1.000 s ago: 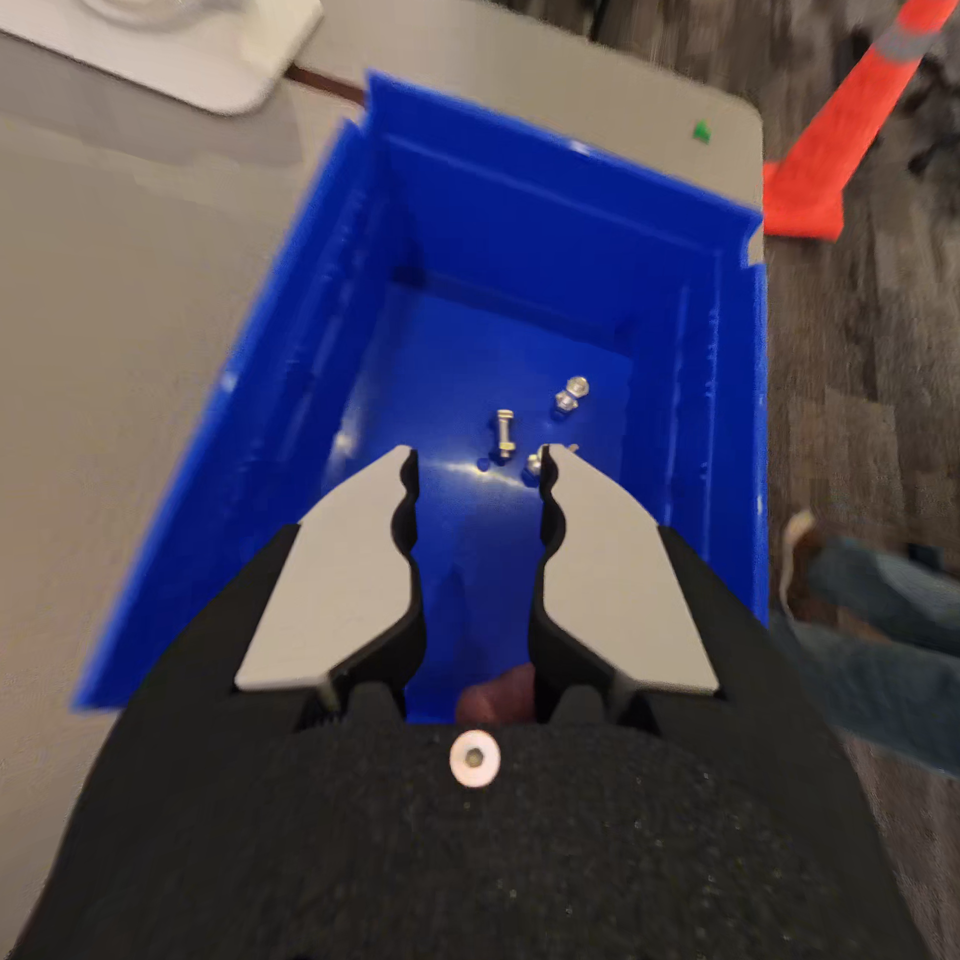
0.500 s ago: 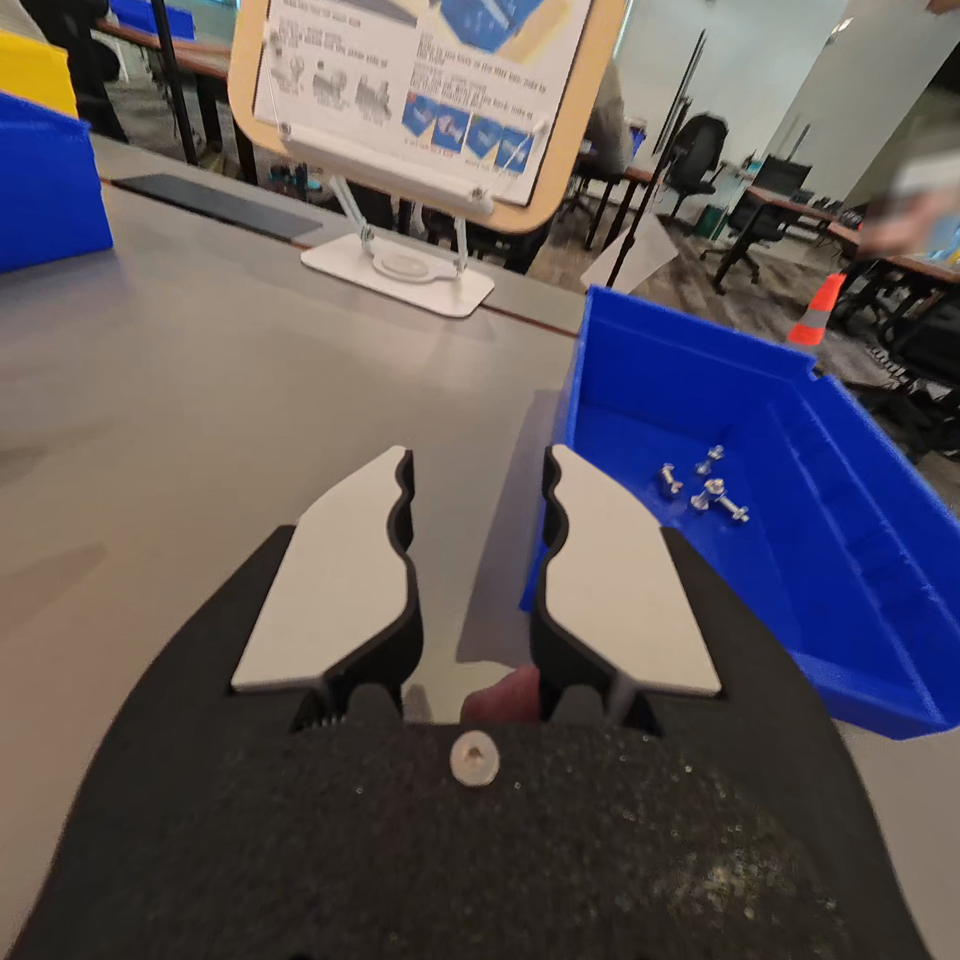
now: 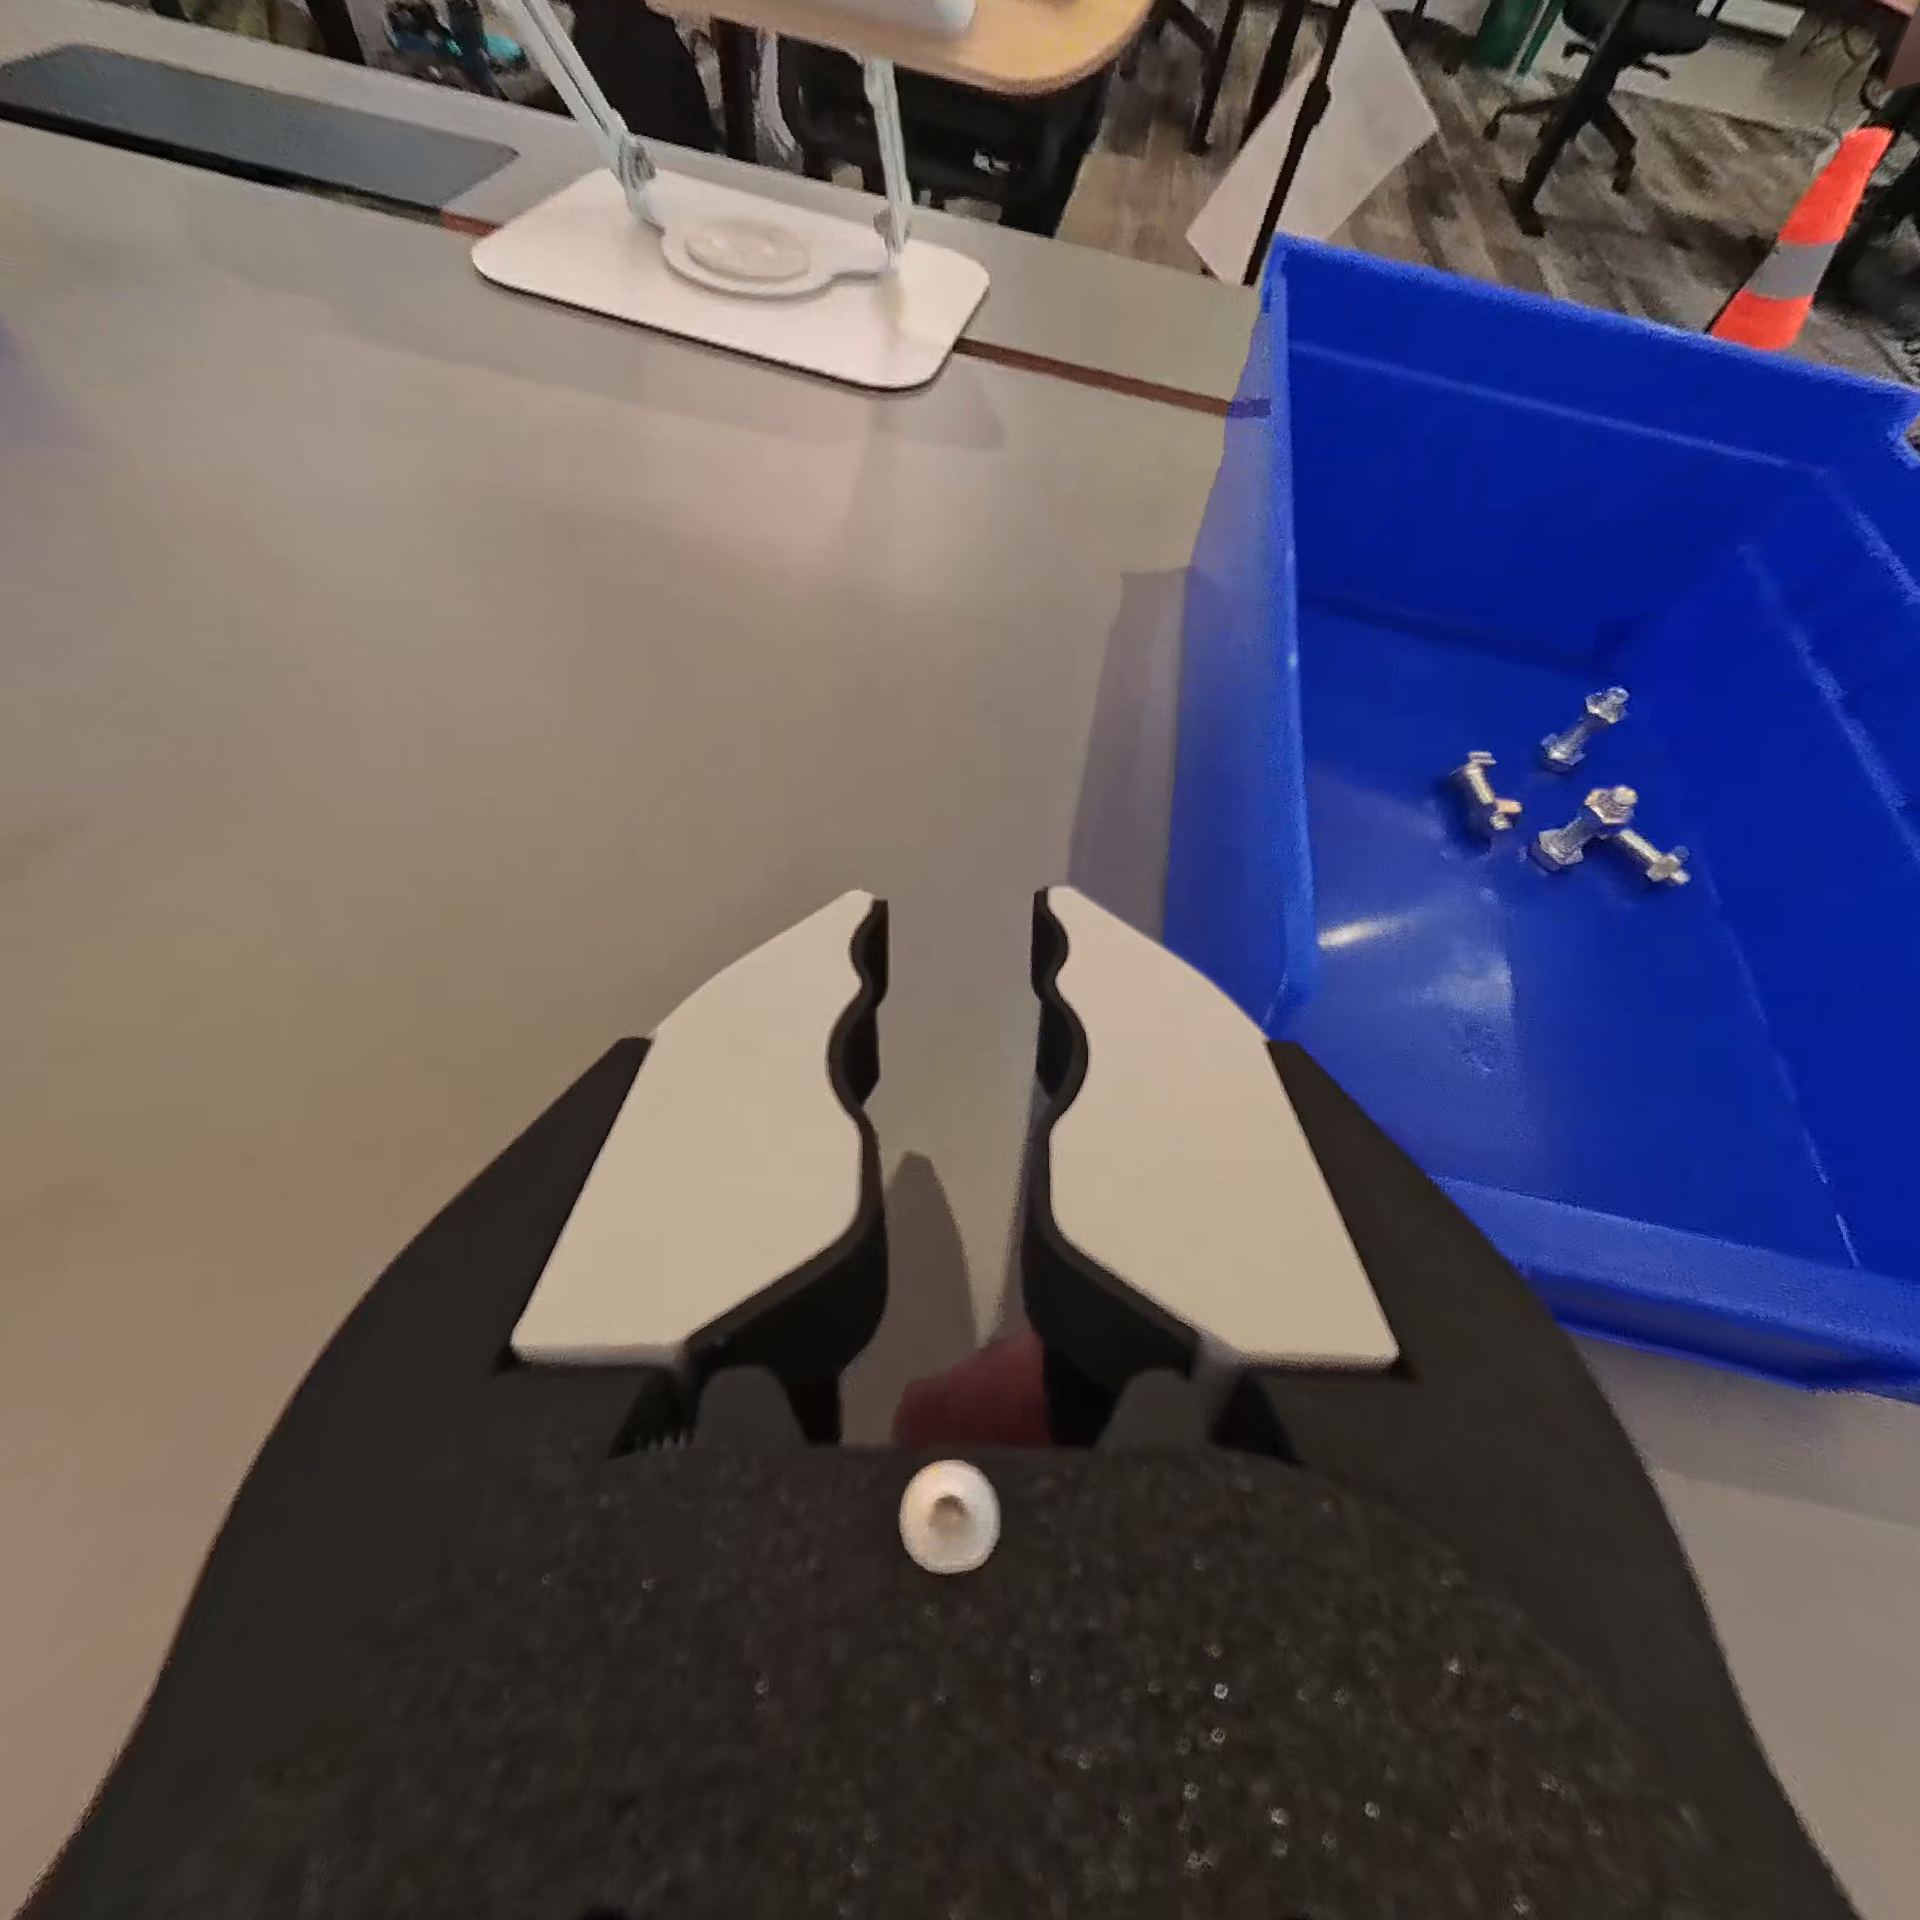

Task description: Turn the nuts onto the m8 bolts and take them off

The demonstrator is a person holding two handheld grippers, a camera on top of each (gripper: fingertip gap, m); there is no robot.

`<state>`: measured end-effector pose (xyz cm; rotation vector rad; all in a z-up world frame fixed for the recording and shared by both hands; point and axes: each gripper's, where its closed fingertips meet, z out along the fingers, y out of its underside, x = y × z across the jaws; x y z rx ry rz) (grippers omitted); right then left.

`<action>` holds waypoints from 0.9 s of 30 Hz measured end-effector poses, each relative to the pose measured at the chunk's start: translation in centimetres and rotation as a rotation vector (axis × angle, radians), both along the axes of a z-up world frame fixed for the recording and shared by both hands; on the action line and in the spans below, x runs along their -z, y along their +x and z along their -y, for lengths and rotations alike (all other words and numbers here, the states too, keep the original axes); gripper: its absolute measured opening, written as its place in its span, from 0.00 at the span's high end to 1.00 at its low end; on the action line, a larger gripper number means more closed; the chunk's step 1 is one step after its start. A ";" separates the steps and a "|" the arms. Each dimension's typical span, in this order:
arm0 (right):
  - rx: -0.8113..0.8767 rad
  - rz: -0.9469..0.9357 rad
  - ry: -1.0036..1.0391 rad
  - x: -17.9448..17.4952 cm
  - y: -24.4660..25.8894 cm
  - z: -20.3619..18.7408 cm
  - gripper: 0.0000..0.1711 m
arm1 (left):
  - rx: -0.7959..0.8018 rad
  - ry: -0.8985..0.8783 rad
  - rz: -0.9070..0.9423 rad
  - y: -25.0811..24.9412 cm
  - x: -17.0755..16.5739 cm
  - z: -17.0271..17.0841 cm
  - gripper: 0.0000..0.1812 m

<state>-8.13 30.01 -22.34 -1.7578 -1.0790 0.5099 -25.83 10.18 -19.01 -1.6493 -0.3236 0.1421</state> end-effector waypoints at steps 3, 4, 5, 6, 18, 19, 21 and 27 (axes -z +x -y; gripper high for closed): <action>0.038 -0.004 0.013 -0.2 0.1 -0.6 0.91 | 0.004 0.003 0.006 -0.1 0.0 0.1 0.60; 0.040 -0.032 0.034 -1.0 0.3 -0.5 0.90 | 0.003 0.008 0.008 -0.1 -0.1 0.1 0.60; 0.042 -0.048 0.062 -1.9 0.5 -0.5 0.89 | 0.003 0.014 0.011 -0.1 -0.1 0.2 0.60; 0.053 -0.048 0.087 -2.5 1.0 -0.6 0.85 | 0.004 0.019 0.013 -0.1 -0.2 0.3 0.60; 0.115 0.013 0.051 -0.5 4.3 -3.1 0.89 | 0.018 0.014 -0.006 0.2 -0.2 0.2 0.61; 0.115 0.009 0.048 -0.5 4.1 -3.1 0.95 | 0.016 0.017 -0.005 0.2 -0.2 0.2 0.61; 0.126 0.024 0.052 -0.5 3.7 -3.0 0.97 | 0.012 0.031 0.002 0.1 -0.4 0.5 0.62; 0.114 0.040 0.031 -0.5 2.0 -1.4 0.96 | 0.000 0.035 0.034 -0.5 -0.4 0.8 0.62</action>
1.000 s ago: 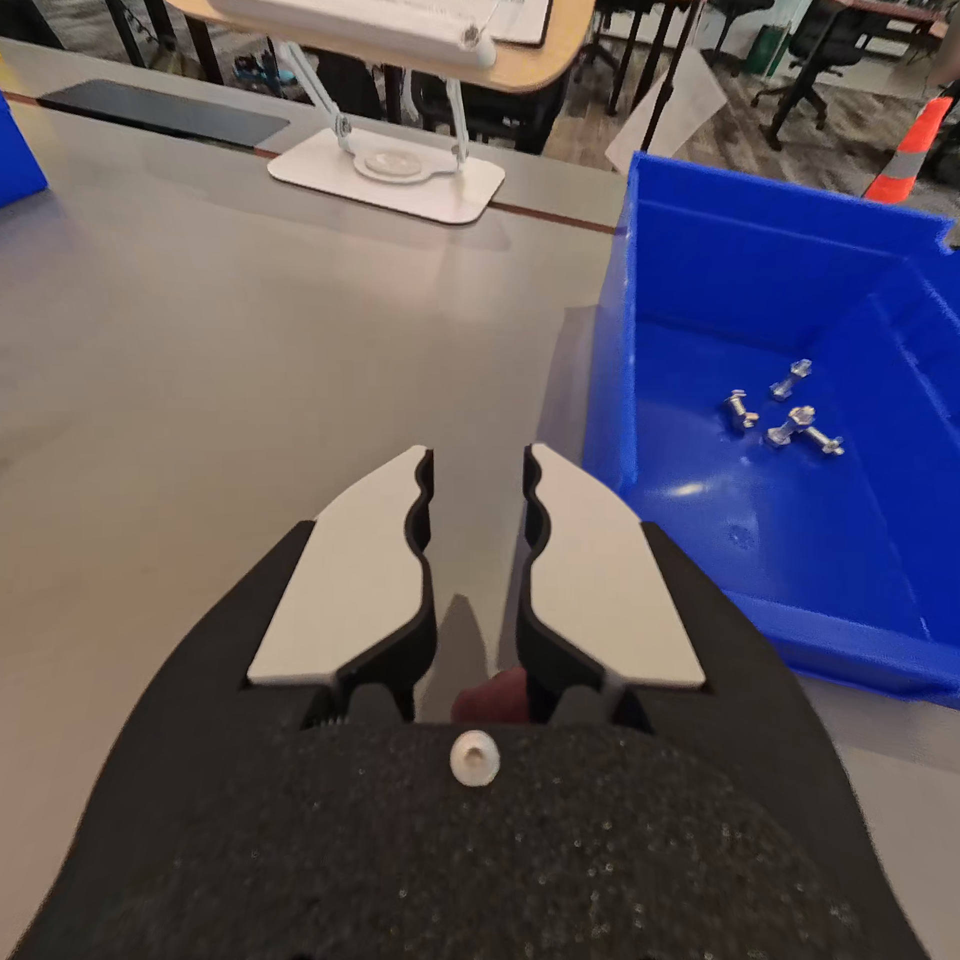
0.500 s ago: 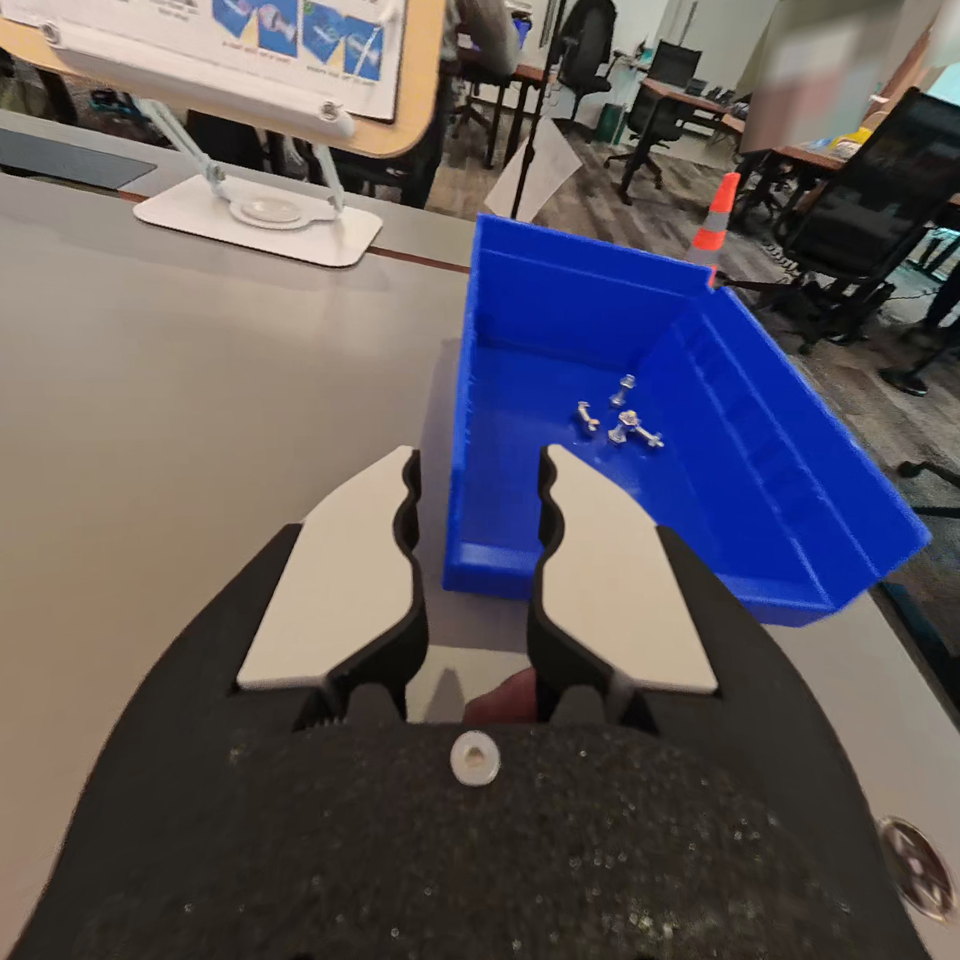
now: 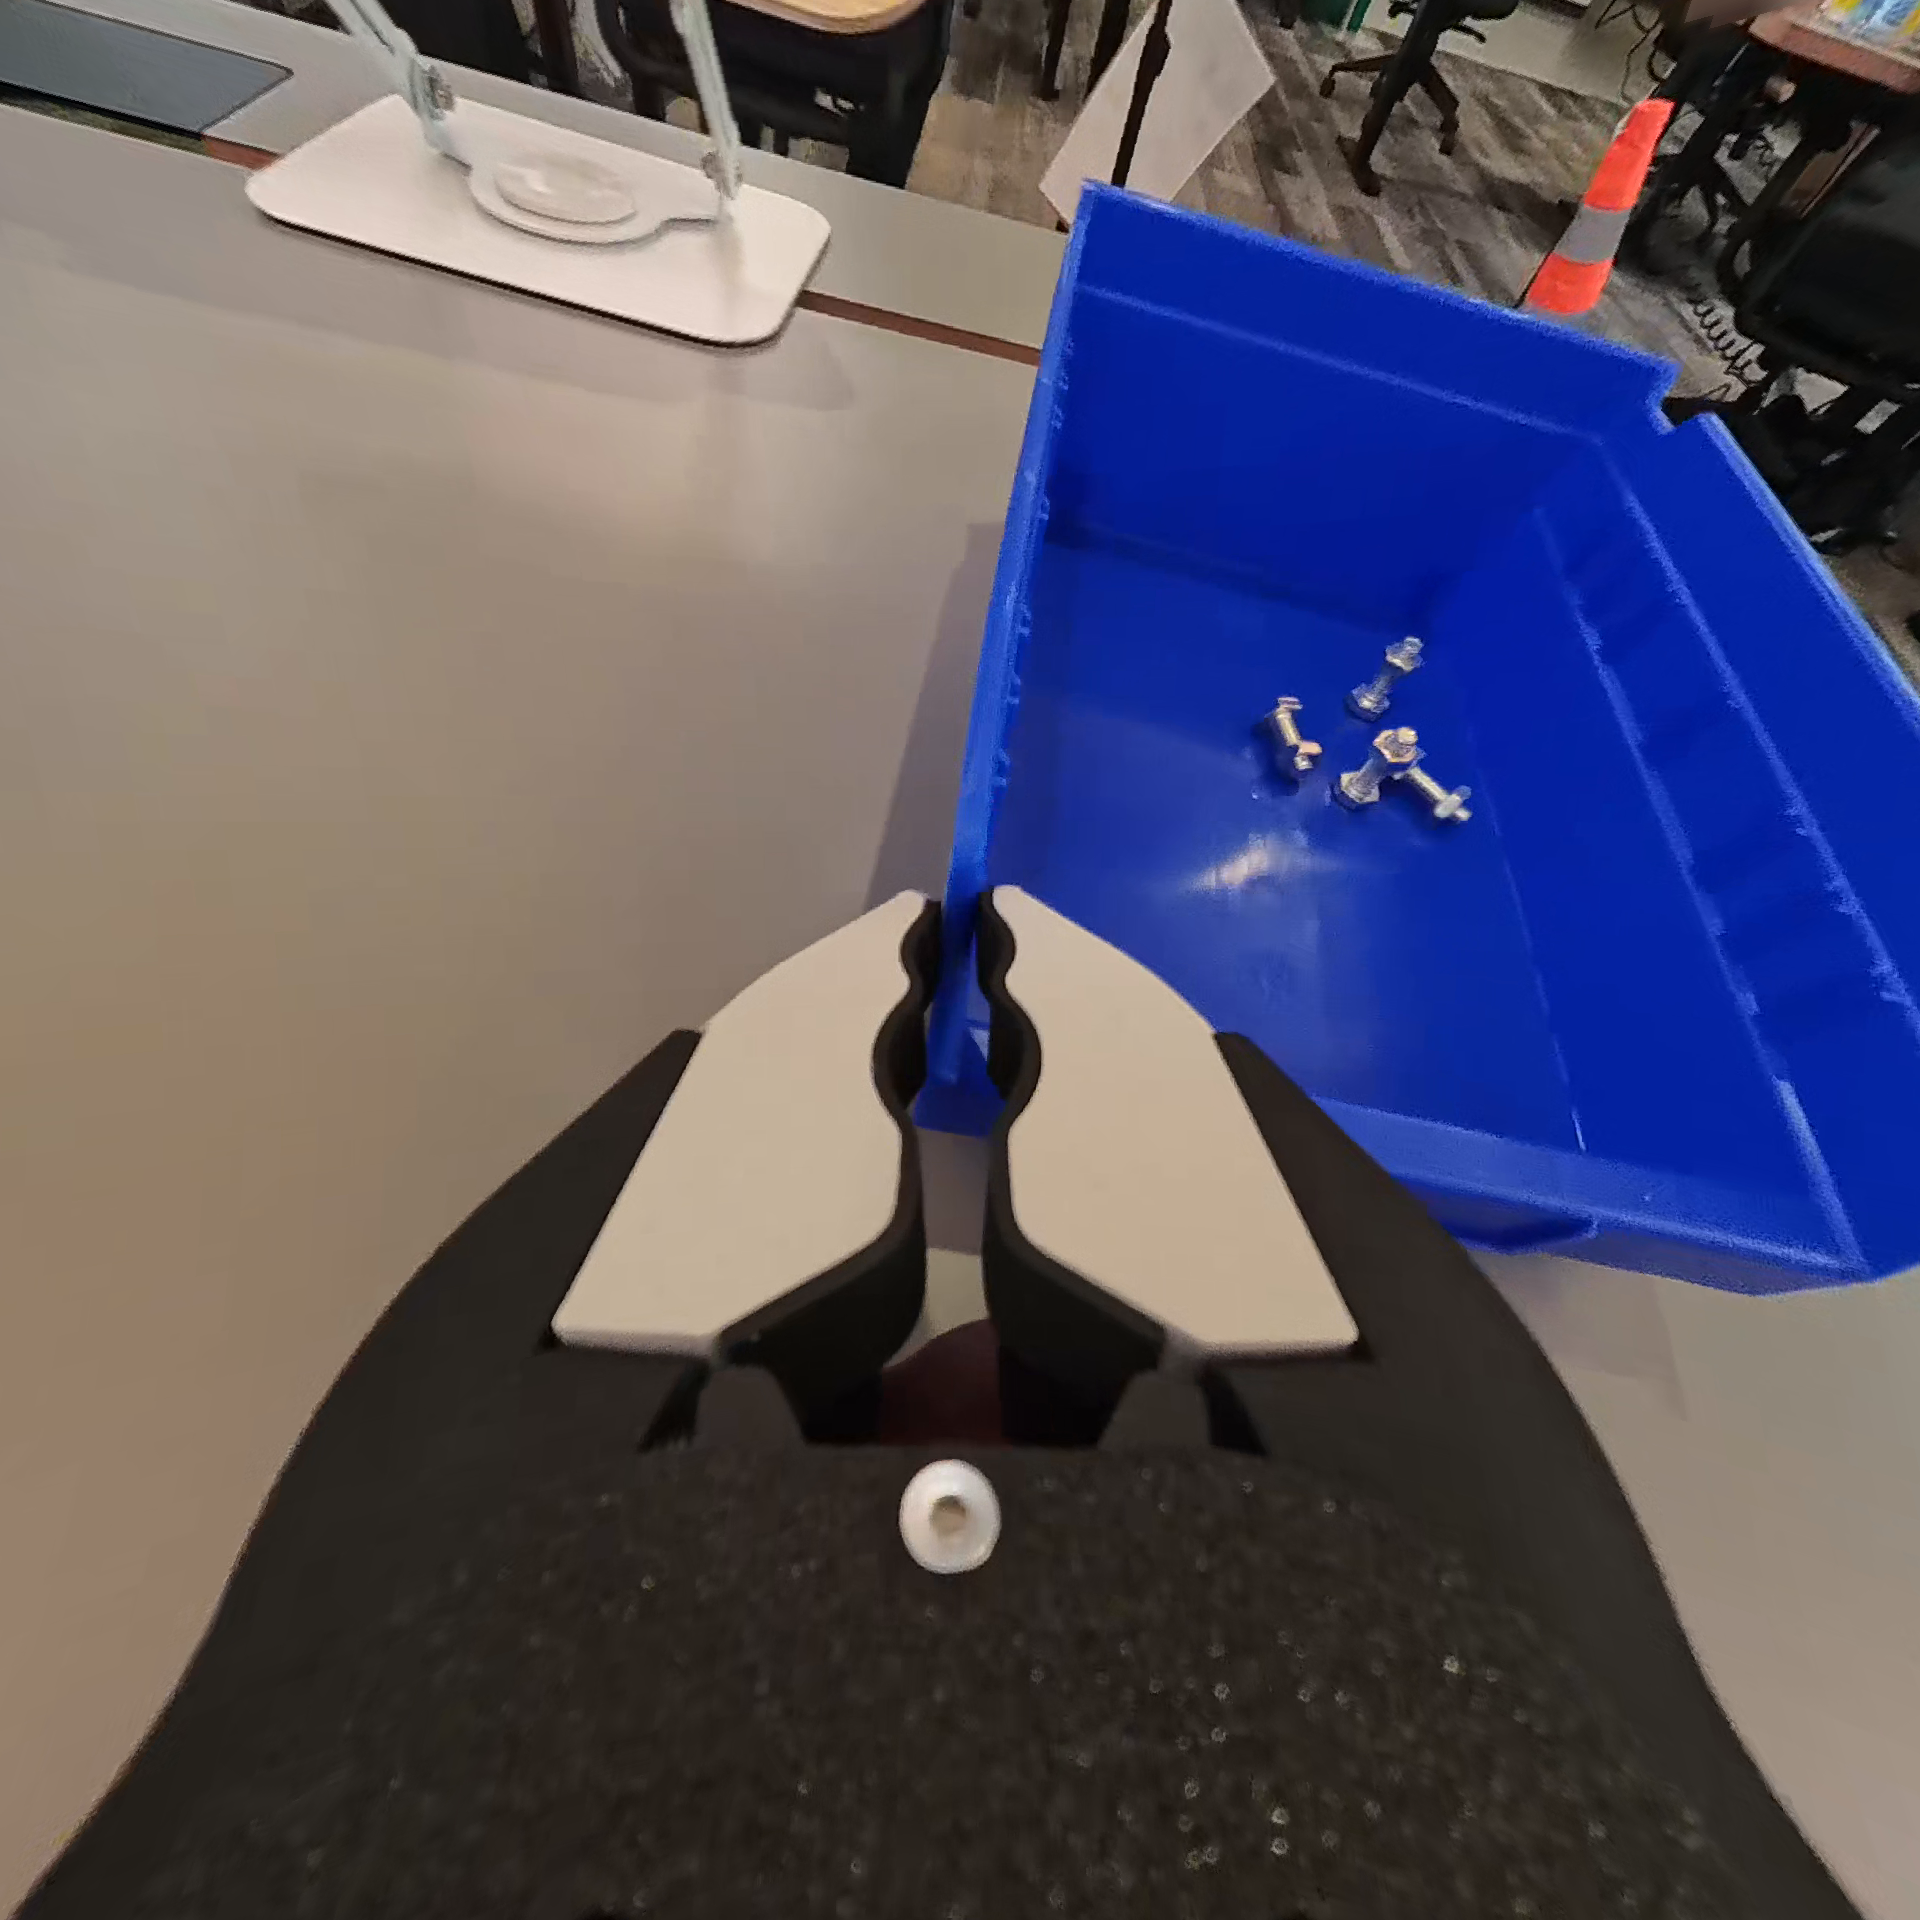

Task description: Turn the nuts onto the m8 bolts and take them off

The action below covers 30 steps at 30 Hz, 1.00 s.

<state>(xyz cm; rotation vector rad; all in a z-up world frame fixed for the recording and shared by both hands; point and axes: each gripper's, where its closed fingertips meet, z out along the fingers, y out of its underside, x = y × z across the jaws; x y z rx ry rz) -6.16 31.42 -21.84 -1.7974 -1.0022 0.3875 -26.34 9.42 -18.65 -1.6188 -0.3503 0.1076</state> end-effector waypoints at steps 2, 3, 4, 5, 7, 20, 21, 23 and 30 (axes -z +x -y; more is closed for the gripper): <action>-0.003 -0.011 -0.021 0.0 -0.7 0.8 0.96 | 0.000 -0.004 0.001 0.0 0.0 0.0 0.62; -0.001 -0.010 -0.024 0.0 -1.0 1.1 0.96 | 0.000 -0.006 0.000 0.0 0.0 0.0 0.62; -0.001 -0.011 -0.024 0.0 -1.3 1.4 0.96 | 0.001 -0.008 -0.002 0.0 0.0 0.0 0.62; -0.002 -0.019 -0.030 0.0 -1.6 1.5 0.96 | 0.002 -0.009 -0.004 0.0 0.0 0.0 0.62; -0.014 -0.033 -0.040 0.0 -2.0 1.8 0.95 | 0.003 -0.009 -0.003 0.1 0.0 0.0 0.63; 0.022 -0.133 0.042 -5.0 4.6 -0.8 0.81 | 0.115 -0.118 -0.005 8.2 0.8 -6.6 0.63; 0.038 -0.133 0.048 -5.1 5.5 -1.6 0.80 | 0.114 -0.133 -0.011 8.9 0.9 -7.4 0.63; 0.072 -0.123 0.054 -4.8 7.4 -3.4 0.77 | 0.119 -0.129 0.016 10.4 0.7 -9.1 0.62; 0.127 -0.076 0.091 -3.7 12.0 -7.7 0.72 | 0.134 -0.129 0.072 15.6 0.1 -14.6 0.64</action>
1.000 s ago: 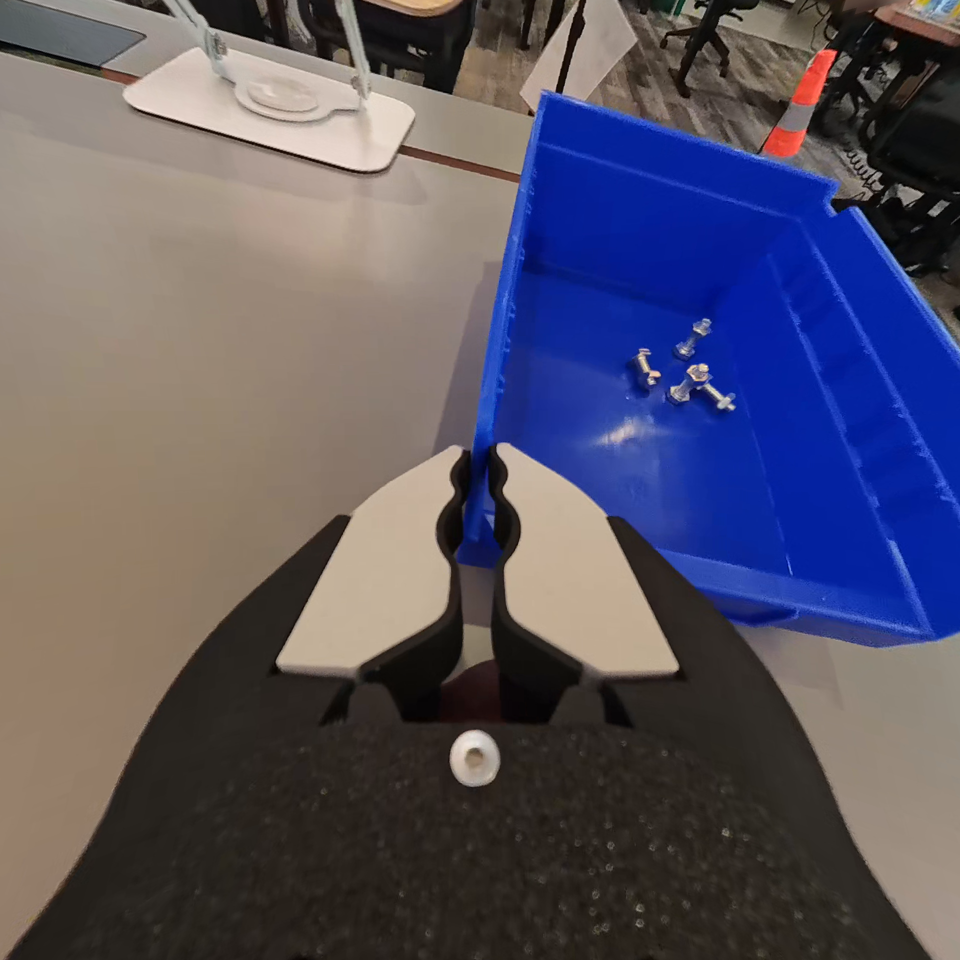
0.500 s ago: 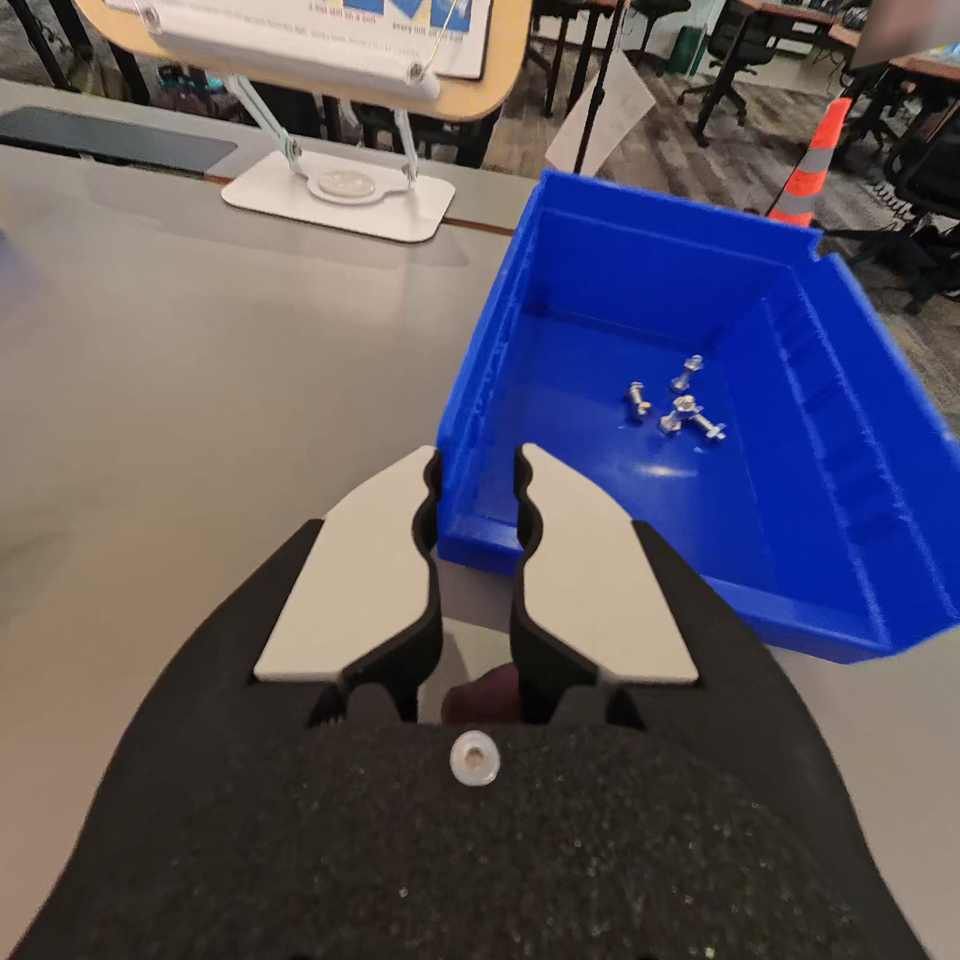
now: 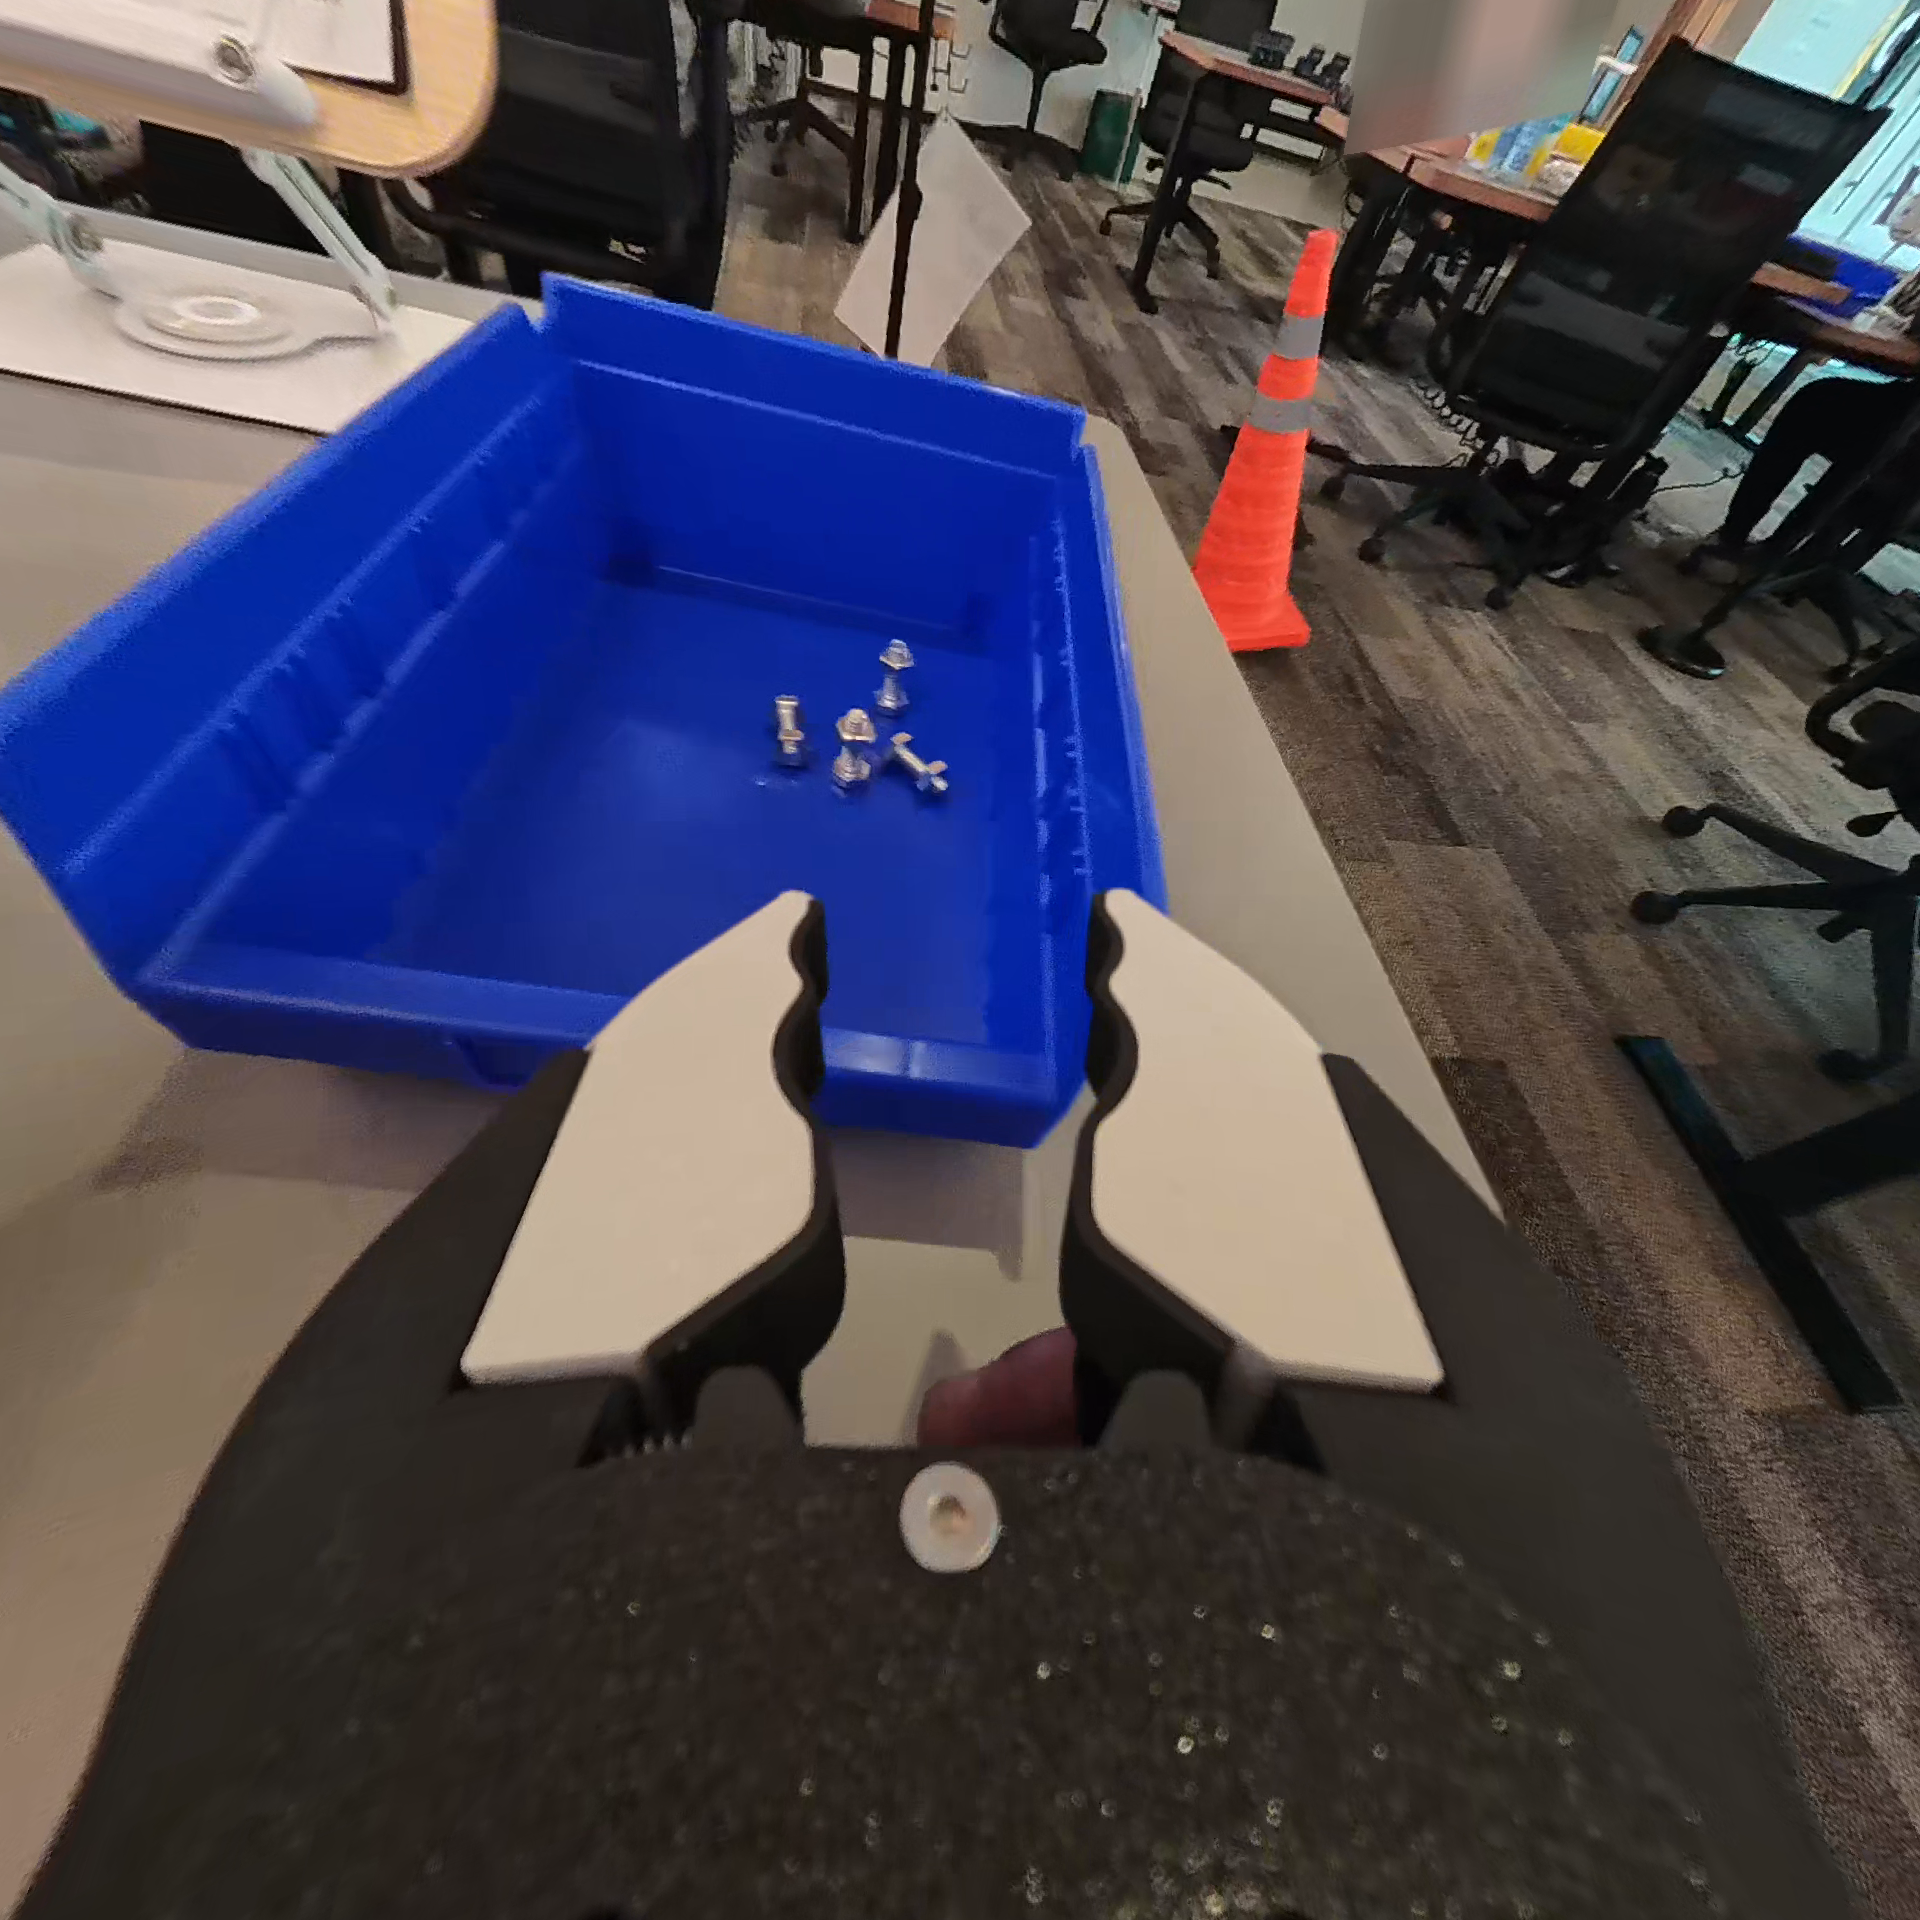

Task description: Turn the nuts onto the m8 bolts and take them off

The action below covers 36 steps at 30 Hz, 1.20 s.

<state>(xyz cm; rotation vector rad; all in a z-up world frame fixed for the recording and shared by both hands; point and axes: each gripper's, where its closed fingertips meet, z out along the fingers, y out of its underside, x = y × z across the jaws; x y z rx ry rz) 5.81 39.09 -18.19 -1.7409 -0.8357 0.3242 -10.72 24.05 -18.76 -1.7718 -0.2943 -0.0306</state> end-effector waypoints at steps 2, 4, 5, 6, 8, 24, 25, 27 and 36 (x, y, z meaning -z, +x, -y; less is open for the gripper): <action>0.003 0.002 -0.013 0.6 0.6 -1.0 0.72 | -0.006 -0.009 0.019 1.0 0.3 -1.6 0.65; 0.013 0.002 -0.033 1.3 0.9 -2.1 0.73 | -0.021 -0.020 0.023 1.6 0.6 -3.0 0.65; 0.016 0.004 -0.050 1.8 1.0 -2.7 0.73 | -0.037 -0.036 0.024 1.8 1.0 -3.6 0.66; 0.012 0.009 -0.071 2.4 1.0 -3.1 0.74 | -0.058 -0.049 0.027 1.7 1.3 -4.1 0.68; -0.004 0.012 -0.109 3.3 0.7 -3.5 0.78 | -0.081 -0.084 0.023 1.8 2.0 -5.0 0.72; -0.037 -0.133 -0.101 1.5 -2.3 -1.3 0.98 | -0.182 -0.107 -0.053 -1.1 1.3 -4.7 0.98; -0.040 -0.146 -0.095 1.2 -2.6 -0.8 0.98 | -0.183 -0.098 -0.055 -1.4 1.0 -4.2 0.98; -0.042 -0.171 -0.080 0.7 -3.2 0.3 0.99 | -0.186 -0.097 -0.071 -2.0 0.6 -3.1 0.97; -0.112 -0.240 -0.059 -1.1 -8.4 6.8 0.99 | -0.258 -0.075 -0.128 -6.1 -1.4 4.3 0.98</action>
